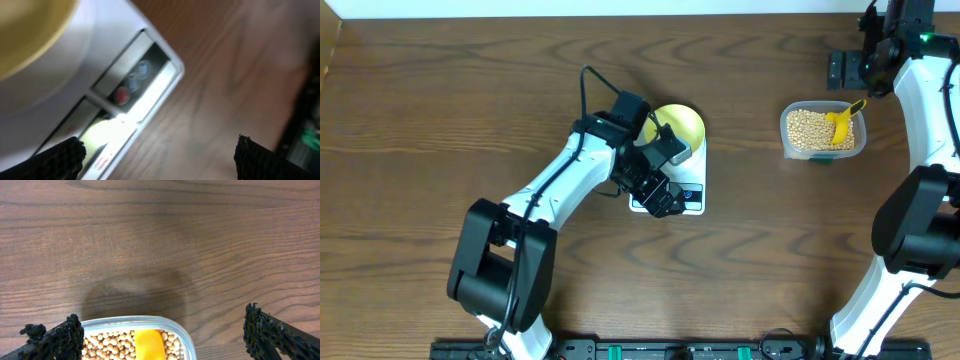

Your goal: Scoop item into bowl and weigh 50g on scale

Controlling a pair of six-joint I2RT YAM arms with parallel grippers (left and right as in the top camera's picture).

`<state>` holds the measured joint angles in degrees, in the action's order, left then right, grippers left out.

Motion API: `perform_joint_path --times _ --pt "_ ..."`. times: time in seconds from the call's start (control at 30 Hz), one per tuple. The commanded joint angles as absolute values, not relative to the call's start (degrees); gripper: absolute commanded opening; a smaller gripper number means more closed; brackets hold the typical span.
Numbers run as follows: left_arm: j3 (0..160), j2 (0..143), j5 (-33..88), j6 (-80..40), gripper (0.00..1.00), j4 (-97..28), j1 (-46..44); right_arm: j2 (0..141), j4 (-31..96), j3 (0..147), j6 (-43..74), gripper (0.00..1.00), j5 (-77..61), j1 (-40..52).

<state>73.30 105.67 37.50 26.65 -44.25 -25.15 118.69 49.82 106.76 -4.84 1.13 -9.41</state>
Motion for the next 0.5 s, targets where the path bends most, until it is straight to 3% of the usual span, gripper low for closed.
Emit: perform_joint_path --times 0.0,0.47 --pt "74.3 105.9 44.8 31.0 0.98 -45.8 -25.0 119.2 49.7 107.5 -4.8 0.99 1.5 -9.2" --pt "74.3 111.1 42.4 35.8 0.97 -50.1 -27.0 119.2 49.7 107.5 -4.8 0.99 1.5 -9.2"
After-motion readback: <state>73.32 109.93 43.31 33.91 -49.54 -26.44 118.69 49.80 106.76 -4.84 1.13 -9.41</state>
